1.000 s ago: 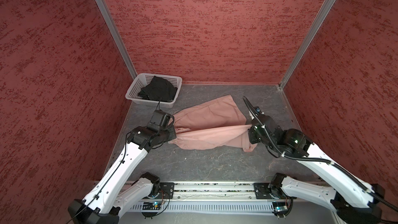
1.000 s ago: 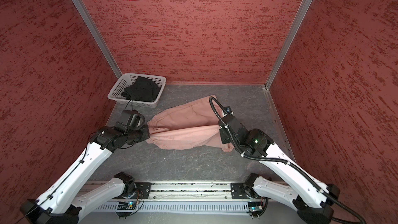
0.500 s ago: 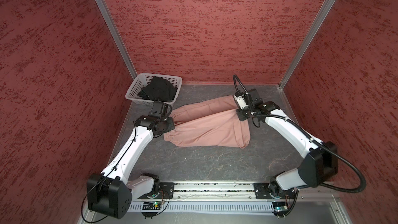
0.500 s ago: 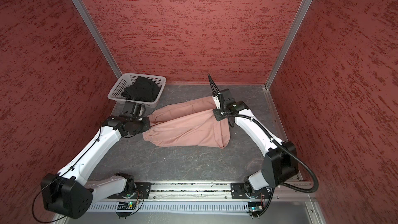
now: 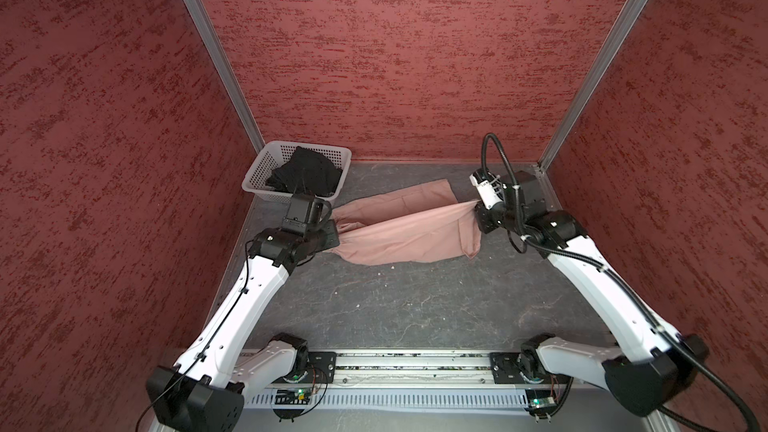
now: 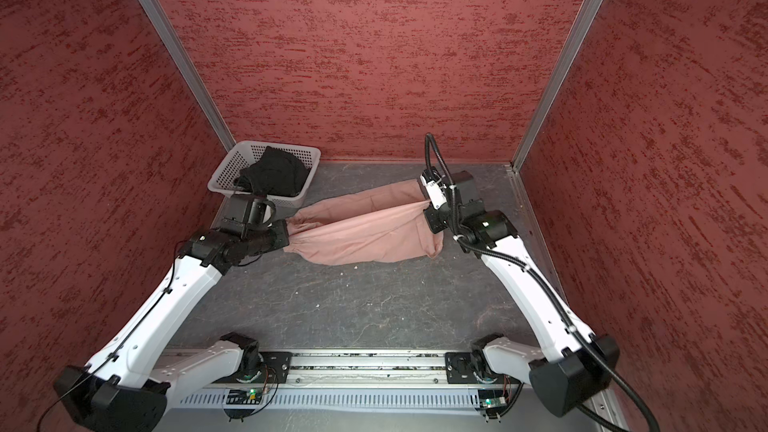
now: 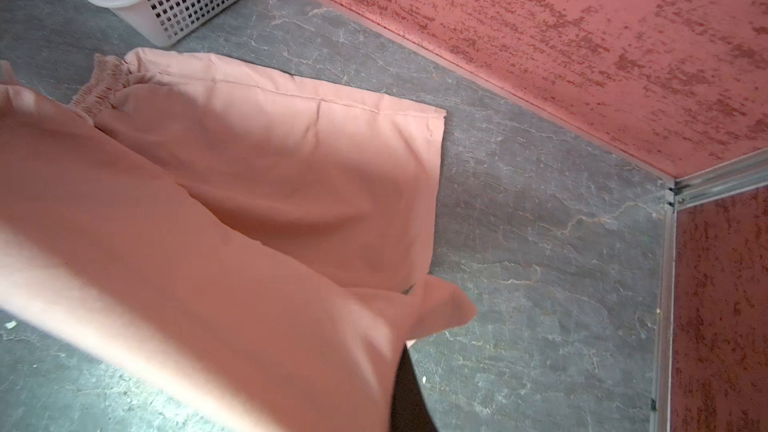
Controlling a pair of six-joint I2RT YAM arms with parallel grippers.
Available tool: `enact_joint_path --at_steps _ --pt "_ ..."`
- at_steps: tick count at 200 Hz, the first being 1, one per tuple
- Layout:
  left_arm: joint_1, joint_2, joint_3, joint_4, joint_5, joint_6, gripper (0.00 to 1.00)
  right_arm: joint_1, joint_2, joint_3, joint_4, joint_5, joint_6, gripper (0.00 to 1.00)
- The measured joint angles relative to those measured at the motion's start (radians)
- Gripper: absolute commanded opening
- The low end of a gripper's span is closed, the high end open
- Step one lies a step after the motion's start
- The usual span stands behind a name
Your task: Fold and stack the shorts
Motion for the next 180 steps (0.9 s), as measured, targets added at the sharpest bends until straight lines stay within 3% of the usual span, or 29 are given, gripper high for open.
enact_joint_path --at_steps 52,102,136,180 --pt "-0.241 -0.145 -0.016 -0.158 -0.098 -0.195 0.0 -0.006 -0.17 -0.047 -0.096 -0.015 0.043 0.0" --pt "-0.353 -0.179 0.011 -0.251 -0.173 -0.329 0.0 -0.006 -0.207 -0.045 -0.133 -0.053 0.056 0.0" --pt "-0.332 -0.117 0.038 -0.272 -0.234 -0.321 0.0 -0.006 -0.116 -0.045 -0.099 -0.053 0.055 0.0" --pt "-0.114 -0.064 -0.028 -0.156 -0.145 -0.212 0.0 -0.006 0.119 0.023 -0.023 -0.058 0.006 0.0"
